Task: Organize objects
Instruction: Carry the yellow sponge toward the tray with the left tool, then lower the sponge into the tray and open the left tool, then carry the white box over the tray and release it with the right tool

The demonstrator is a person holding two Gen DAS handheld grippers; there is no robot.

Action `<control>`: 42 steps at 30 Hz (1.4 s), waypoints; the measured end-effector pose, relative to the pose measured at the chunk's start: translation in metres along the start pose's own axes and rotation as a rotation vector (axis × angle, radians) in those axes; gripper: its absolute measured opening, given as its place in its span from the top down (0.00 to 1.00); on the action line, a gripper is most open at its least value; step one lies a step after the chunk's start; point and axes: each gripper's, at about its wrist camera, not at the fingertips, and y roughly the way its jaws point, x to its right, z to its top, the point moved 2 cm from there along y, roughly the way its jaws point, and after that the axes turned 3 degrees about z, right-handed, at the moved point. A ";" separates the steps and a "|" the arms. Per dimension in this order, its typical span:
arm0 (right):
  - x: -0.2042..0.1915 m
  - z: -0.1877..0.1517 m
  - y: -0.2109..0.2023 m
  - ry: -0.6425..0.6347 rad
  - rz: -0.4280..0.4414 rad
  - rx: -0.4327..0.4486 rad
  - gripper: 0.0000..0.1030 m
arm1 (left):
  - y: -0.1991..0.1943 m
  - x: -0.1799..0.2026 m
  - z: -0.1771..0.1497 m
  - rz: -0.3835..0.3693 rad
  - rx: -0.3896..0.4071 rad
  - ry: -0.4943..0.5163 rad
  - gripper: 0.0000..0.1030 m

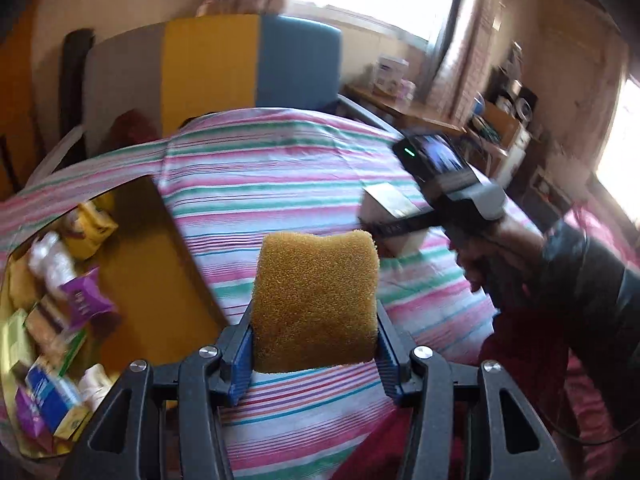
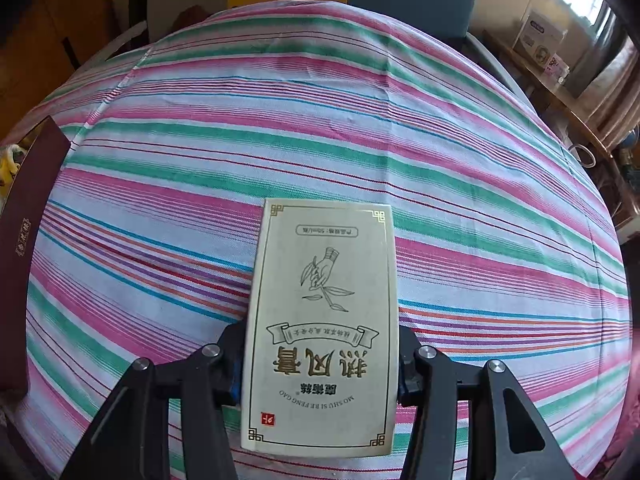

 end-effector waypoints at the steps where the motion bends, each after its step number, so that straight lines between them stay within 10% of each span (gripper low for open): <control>1: 0.000 0.000 0.000 -0.003 -0.004 0.001 0.49 | -0.004 -0.015 0.002 0.009 0.002 -0.042 0.50; 12: 0.000 0.001 0.001 -0.019 -0.011 0.001 0.49 | -0.007 -0.153 -0.037 0.103 -0.089 -0.495 0.50; 19: -0.002 0.001 0.001 -0.026 -0.015 0.002 0.49 | 0.010 -0.136 -0.037 0.032 -0.134 -0.511 0.50; 27: -0.001 0.002 0.002 -0.029 -0.013 0.001 0.49 | 0.047 -0.132 -0.053 0.154 -0.272 -0.460 0.47; 42: 0.002 0.002 0.001 -0.011 -0.003 -0.004 0.49 | -0.004 -0.125 -0.032 0.282 -0.084 -0.291 0.32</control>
